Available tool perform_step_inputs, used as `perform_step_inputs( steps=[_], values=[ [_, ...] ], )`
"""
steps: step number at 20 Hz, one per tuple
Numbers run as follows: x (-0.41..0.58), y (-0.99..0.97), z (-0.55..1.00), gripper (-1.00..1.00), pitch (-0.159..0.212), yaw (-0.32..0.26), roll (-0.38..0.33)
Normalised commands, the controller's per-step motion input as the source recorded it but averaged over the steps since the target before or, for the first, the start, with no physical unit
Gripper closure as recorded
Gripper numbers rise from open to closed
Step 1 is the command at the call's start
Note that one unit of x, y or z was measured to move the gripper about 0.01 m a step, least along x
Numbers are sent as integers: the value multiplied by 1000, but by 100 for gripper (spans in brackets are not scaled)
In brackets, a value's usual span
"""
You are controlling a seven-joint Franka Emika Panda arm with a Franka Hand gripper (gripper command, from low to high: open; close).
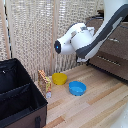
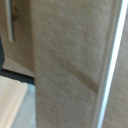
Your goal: Kindly move your gripper toward the top drawer's handle. With caution, hold the handle robustly using your gripper and pull open the top drawer. Let the handle go. Relocate your gripper to the bowl placed in the background. Gently hold the bowl using your gripper. Bring the gripper and the bowl to the ajar drawer. Softly release the bowl into it.
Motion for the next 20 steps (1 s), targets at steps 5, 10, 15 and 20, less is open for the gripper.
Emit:
perform_step_inputs(
  steps=[5,10,15,20],
  values=[
    [207,0,-1,-100,-80,16,375],
    [174,0,-1,-100,-57,-10,375],
    [239,37,-29,-100,-15,-153,375],
    [226,106,-26,-100,-1,-184,375]
  ],
)
